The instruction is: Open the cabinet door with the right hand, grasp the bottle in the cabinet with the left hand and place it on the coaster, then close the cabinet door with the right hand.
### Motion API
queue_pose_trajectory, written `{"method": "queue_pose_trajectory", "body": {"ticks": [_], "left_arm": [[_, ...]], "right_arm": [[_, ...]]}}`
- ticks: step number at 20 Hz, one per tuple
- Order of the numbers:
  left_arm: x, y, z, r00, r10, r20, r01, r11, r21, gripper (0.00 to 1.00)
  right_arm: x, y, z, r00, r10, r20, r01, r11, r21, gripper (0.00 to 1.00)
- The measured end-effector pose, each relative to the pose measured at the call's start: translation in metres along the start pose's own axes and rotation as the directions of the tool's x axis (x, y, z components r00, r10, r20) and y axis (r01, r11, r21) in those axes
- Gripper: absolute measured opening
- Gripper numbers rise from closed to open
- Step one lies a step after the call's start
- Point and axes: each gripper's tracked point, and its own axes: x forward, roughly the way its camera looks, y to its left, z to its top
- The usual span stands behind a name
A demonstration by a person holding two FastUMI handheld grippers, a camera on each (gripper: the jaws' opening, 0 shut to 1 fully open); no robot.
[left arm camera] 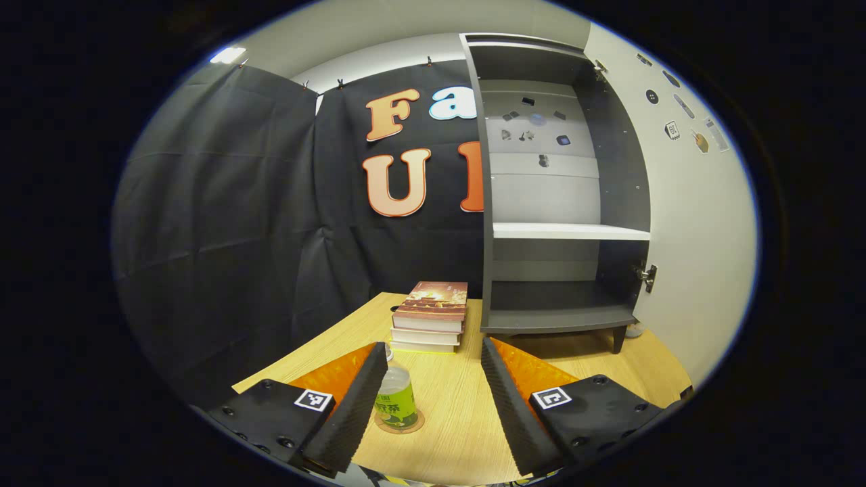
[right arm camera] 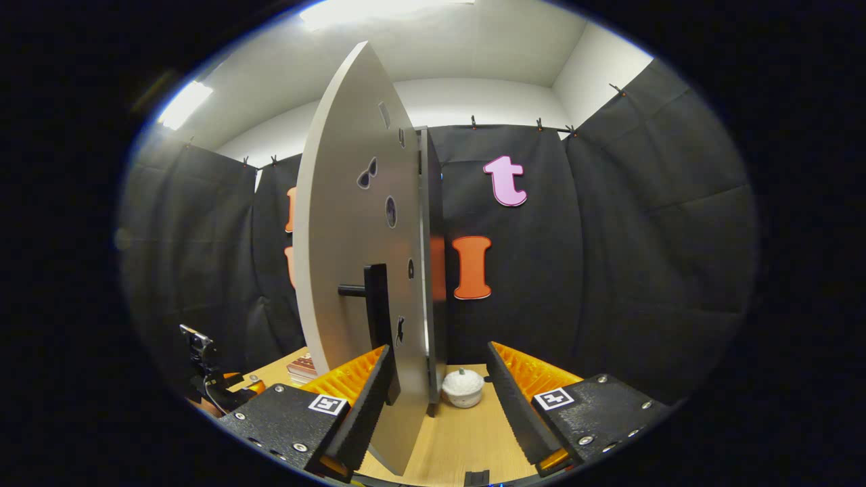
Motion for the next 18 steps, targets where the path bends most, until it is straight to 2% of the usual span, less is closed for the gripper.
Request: {"method": "queue_pose_trajectory", "body": {"ticks": [2,4,5,6,7,10,11,12,16,17,18], "left_arm": [[0.001,-0.007,0.005,1.0,-0.006,0.005,0.006,1.0,0.008,0.92],[0.001,-0.013,0.009,1.0,-0.01,0.007,0.01,1.0,0.01,0.92],[0.002,-0.017,0.013,1.0,-0.012,0.012,0.012,1.0,0.009,0.92],[0.003,-0.019,0.015,1.0,-0.012,0.013,0.012,1.0,0.01,0.92],[0.003,-0.022,0.016,1.0,-0.013,0.014,0.012,1.0,0.009,0.92],[0.004,-0.027,0.019,1.0,-0.006,0.014,0.006,1.0,0.01,0.92],[0.004,-0.027,0.019,1.0,-0.001,0.012,0.001,1.0,0.013,0.92],[0.003,-0.028,0.021,1.0,0.004,0.012,-0.004,1.0,0.014,0.92],[0.002,-0.024,0.033,0.999,0.035,0.027,-0.035,0.999,0.004,0.92],[0.002,-0.022,0.038,0.998,0.048,0.033,-0.048,0.999,0.002,0.92],[0.002,-0.019,0.041,0.997,0.061,0.039,-0.061,0.998,0.001,0.91]], "right_arm": [[0.001,0.004,-0.002,0.999,0.054,-0.003,-0.054,0.999,0.002,0.83],[-0.001,0.037,-0.008,0.977,0.214,-0.022,-0.213,0.976,0.043,0.77],[0.0,0.039,-0.008,0.975,0.22,-0.009,-0.22,0.975,0.006,0.77],[0.003,0.038,-0.014,0.976,0.218,-0.023,-0.219,0.975,-0.029,0.65],[0.005,0.037,-0.021,0.974,0.223,-0.045,-0.225,0.973,-0.044,0.72],[0.01,0.047,-0.023,0.958,0.285,-0.045,-0.283,0.958,0.033,0.68],[0.01,0.05,-0.024,0.951,0.307,-0.048,-0.304,0.951,0.056,0.73],[0.012,0.05,-0.023,0.943,0.329,-0.045,-0.326,0.943,0.063,0.63],[0.013,0.064,-0.027,0.901,0.431,-0.056,-0.427,0.902,0.068,0.57],[0.013,0.07,-0.029,0.886,0.461,-0.055,-0.456,0.886,0.08,0.64],[0.011,0.072,-0.028,0.87,0.492,-0.042,-0.487,0.869,0.095,0.62]]}}
